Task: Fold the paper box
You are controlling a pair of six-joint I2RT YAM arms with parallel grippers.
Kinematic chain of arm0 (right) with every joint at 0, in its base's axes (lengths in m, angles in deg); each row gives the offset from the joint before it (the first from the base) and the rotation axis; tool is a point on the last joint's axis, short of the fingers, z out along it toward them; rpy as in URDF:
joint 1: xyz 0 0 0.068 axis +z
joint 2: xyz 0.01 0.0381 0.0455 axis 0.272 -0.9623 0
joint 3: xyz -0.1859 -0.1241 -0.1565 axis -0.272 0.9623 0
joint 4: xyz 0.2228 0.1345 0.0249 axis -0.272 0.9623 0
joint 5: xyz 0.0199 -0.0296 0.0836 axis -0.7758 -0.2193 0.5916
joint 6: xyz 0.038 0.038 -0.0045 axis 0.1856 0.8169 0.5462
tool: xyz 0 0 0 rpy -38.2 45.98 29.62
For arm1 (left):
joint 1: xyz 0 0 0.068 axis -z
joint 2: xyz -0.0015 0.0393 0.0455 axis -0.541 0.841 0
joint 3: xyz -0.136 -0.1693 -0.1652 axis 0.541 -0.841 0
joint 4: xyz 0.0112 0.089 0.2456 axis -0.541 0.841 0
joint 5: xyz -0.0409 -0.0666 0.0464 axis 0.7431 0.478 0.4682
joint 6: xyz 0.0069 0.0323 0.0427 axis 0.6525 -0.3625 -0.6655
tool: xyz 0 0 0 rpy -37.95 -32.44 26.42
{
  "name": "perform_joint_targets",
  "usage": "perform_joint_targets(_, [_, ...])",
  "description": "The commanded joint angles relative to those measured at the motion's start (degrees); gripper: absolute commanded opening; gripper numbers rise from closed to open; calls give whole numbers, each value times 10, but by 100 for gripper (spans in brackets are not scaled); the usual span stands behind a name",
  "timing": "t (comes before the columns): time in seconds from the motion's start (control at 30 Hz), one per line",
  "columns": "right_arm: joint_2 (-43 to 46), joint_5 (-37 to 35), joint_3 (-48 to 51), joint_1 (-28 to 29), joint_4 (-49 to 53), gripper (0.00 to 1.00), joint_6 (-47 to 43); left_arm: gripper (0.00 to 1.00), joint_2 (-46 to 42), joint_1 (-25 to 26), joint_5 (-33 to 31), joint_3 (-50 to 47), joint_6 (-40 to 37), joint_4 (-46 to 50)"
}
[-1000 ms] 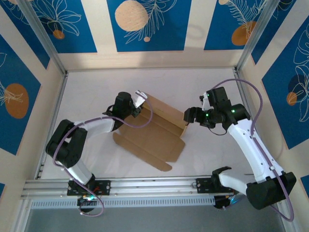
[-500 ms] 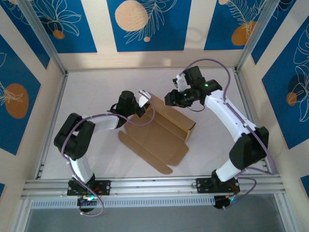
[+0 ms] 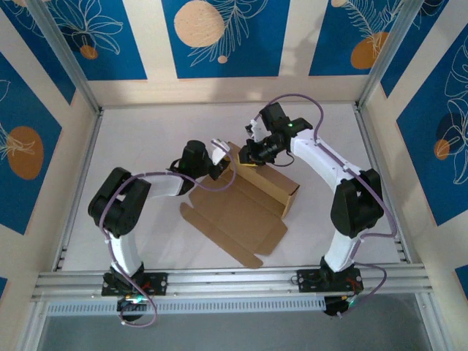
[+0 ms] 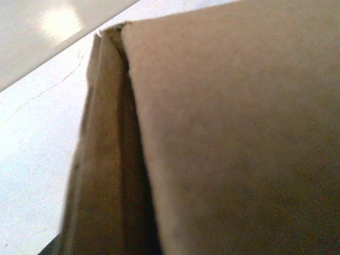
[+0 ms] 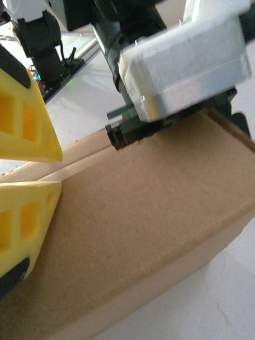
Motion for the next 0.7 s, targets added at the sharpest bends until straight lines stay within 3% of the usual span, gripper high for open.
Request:
perform_joint_targets(0.0, [-9, -16, -8, 2, 11, 15, -3, 23, 5, 4, -13, -11, 6, -23])
perform_joint_targets(0.2, [-11, -18, 1, 2, 9, 11, -1, 21, 3, 4, -22, -20, -1, -22])
perform_joint_targets(0.43, [-8, 6, 6, 16, 5, 11, 12, 7, 15, 8, -72, -2, 20, -28])
perform_joint_targets(0.53, [3, 46, 8, 14, -5, 17, 27, 0, 24, 18, -84, 9, 14, -23])
perform_joint_targets(0.67, [29, 101, -3, -8, -14, 32, 41, 0, 27, 22, -85, 11, 4, -22])
